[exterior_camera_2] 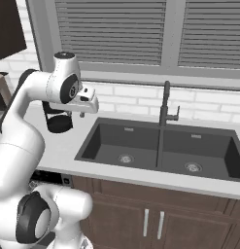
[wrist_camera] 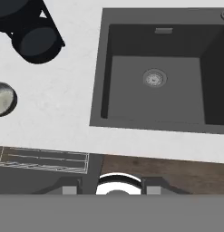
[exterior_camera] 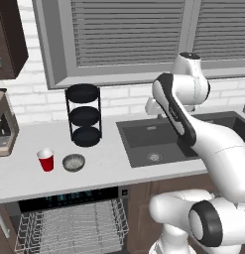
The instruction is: Pick up the cup and bowl from the counter, place them in the dishwasher, and close the dishwasher door.
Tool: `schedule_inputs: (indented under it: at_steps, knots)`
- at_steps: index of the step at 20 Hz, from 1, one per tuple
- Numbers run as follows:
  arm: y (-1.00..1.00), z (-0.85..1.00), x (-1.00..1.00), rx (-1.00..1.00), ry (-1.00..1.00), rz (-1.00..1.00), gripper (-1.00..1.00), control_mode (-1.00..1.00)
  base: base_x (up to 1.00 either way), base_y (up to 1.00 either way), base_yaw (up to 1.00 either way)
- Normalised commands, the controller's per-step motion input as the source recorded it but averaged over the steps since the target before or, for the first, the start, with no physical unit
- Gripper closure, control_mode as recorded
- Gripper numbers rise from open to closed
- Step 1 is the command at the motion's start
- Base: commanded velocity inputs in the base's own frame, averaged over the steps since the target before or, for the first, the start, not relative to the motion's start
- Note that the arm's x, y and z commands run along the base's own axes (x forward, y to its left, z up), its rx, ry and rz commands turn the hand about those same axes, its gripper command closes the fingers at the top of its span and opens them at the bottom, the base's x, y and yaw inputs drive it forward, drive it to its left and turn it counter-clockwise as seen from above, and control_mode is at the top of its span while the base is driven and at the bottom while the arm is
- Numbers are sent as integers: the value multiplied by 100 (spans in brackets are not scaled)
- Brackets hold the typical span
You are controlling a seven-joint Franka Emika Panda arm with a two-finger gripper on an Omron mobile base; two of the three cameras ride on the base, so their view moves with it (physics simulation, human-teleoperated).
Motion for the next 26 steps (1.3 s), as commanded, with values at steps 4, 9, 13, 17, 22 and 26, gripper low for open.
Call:
schedule_inputs:
  at_steps: [4, 9, 13, 17, 22, 26]
  knots:
    - [1, 0, -4, 0, -1, 0, -100, -100, 0, 0, 0]
    - [28, -13, -23, 0, 2, 4, -100, -100, 0, 0, 0]
    - [65, -21, -11, 0, 5, 3, -100, -100, 0, 0, 0]
    - [83, -28, 1, 0, 5, 0, -100, -100, 0, 0, 0]
    - [86, -48, 23, -1, 2, 0, -100, -100, 0, 0, 0]
    - [83, -64, 36, -4, 3, 0, -100, -100, 0, 0, 0]
